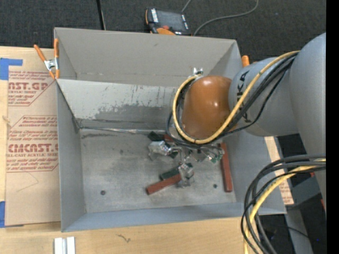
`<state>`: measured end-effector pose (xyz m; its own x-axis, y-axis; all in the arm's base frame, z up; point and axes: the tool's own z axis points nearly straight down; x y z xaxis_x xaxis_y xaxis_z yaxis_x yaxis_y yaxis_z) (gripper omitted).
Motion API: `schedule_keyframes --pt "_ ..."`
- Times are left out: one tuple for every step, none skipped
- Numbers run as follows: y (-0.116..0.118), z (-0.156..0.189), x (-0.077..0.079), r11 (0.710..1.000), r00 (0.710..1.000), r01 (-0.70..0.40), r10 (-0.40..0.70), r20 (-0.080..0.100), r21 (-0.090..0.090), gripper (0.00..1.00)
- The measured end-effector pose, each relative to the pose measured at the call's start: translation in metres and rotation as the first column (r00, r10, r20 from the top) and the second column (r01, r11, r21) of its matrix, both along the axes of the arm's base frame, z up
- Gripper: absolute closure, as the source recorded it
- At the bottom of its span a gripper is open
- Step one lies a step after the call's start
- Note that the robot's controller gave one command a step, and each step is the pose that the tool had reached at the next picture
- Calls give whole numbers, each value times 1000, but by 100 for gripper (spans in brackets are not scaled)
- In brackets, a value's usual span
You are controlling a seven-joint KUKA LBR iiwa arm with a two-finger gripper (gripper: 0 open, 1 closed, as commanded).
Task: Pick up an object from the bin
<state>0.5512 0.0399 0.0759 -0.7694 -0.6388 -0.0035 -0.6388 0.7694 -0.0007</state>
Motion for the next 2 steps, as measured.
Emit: schedule_keyframes --pt "0 1 -1 1000 1000 -1 1 -3 -1 100" --pt "-25 160 -8 1000 1000 -25 25 7 -2 100"
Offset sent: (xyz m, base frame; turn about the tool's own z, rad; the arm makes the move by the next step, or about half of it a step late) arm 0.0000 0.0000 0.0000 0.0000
